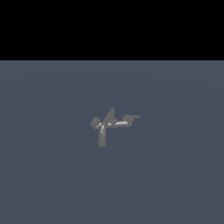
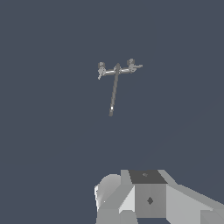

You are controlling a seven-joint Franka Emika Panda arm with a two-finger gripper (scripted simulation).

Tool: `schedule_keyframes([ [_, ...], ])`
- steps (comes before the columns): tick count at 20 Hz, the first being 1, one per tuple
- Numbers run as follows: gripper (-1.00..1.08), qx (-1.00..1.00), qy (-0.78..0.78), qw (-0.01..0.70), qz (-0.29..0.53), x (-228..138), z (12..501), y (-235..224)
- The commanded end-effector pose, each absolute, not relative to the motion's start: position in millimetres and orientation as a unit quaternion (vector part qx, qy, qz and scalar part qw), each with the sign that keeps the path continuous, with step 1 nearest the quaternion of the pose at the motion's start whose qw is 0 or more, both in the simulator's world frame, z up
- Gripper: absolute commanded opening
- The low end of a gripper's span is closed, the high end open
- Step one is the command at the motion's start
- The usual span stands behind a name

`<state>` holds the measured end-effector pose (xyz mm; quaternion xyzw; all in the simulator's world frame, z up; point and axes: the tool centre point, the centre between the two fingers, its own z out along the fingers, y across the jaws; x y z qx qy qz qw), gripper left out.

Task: Turn on the faucet by rotating a designated handle.

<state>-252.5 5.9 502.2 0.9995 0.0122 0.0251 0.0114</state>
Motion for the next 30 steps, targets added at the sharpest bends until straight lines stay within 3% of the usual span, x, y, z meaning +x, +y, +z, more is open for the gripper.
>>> schedule_keyframes([
  [1,-1.00,1.000,0.012,0.011,0.025,-252.5,502.2,5.9],
  [14,-1.00,0.999,-0.041,0.010,0.024,-229.1,470.9,15.6],
  [30,-1.00,0.975,-0.222,0.006,0.018,-140.8,361.7,30.6],
])
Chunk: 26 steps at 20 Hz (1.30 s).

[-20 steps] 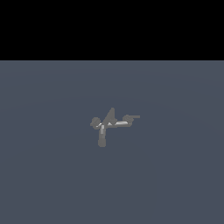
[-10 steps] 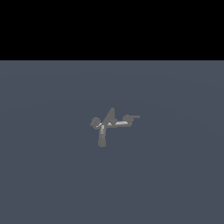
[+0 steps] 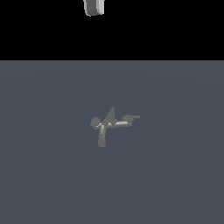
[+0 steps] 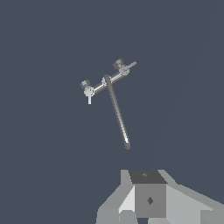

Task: Turn on the faucet by rotating a designated handle.

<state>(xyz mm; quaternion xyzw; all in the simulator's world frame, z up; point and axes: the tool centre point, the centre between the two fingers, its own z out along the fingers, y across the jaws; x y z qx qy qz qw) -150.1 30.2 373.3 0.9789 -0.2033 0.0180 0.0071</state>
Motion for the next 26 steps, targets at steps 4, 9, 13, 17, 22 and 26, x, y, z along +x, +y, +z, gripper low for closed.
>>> schedule_keyframes([
  [4,-1.00,0.963,-0.269,0.005,0.016,-117.1,333.3,29.3],
  [9,-1.00,0.946,-0.323,0.004,0.014,-89.1,299.4,25.0],
  [13,-1.00,0.931,-0.364,0.003,0.012,-67.5,272.9,19.3],
  [17,-1.00,0.914,-0.405,0.002,0.011,-46.7,246.4,11.6],
  [22,-1.00,0.890,-0.456,0.002,0.009,-21.3,212.9,-0.9],
  [26,-1.00,0.868,-0.497,0.002,0.008,-1.7,185.4,-13.5],
])
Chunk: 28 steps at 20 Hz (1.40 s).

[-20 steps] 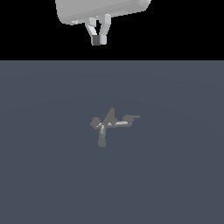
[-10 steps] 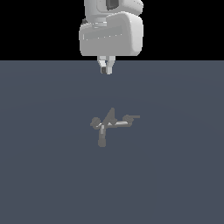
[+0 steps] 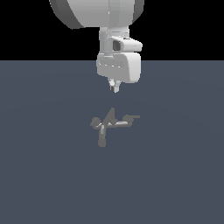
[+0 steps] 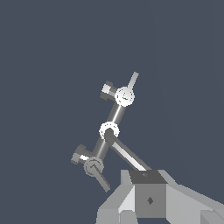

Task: Turn on the faucet by rotating a designated handle.

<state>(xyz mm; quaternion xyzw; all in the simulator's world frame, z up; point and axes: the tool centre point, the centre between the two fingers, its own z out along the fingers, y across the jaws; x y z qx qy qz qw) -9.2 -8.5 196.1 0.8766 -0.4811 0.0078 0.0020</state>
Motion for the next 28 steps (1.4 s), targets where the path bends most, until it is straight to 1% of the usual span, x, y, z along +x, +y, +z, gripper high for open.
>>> schedule_keyframes([
  [1,-1.00,0.862,-0.507,0.002,0.007,3.1,178.4,-17.0],
  [9,-1.00,0.809,-0.588,0.003,0.005,39.3,121.6,-49.9],
  [15,-1.00,0.774,-0.633,0.002,0.003,57.9,88.4,-72.8],
  [21,-1.00,0.750,-0.661,0.001,0.001,68.3,67.9,-88.2],
  [28,-1.00,0.741,-0.672,0.000,0.000,72.2,60.6,-94.3],
])
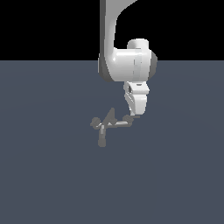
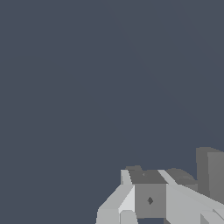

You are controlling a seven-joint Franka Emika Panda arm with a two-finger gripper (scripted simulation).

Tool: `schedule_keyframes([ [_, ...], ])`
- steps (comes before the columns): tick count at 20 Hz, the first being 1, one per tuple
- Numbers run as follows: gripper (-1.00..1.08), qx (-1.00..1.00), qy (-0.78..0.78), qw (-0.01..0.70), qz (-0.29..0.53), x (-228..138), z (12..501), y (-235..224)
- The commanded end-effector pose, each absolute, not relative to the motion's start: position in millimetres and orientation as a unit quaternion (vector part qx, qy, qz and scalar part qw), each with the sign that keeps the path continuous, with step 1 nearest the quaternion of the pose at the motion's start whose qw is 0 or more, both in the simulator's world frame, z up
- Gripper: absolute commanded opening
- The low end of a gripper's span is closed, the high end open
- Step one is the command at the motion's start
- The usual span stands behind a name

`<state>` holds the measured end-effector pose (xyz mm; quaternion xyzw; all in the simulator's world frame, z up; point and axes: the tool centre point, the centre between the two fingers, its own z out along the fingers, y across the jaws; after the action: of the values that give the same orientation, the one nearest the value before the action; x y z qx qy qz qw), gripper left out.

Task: Turn on the faucet by rotating a designated handle.

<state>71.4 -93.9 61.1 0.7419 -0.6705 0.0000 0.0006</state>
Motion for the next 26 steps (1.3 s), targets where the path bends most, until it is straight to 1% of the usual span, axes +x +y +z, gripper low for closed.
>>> schedule_keyframes([
  [1,-1.00,0.741,-0.672,0.000,0.000,72.2,60.6,-94.3],
  [4,-1.00,0.741,-0.671,0.000,0.000,72.0,60.6,-94.3],
  [12,-1.00,0.741,-0.672,0.000,0.000,48.1,60.7,-117.6],
  [14,-1.00,0.742,-0.670,-0.001,0.001,52.3,60.8,-112.6],
  [26,-1.00,0.741,-0.672,0.000,0.000,14.0,60.8,-117.9],
])
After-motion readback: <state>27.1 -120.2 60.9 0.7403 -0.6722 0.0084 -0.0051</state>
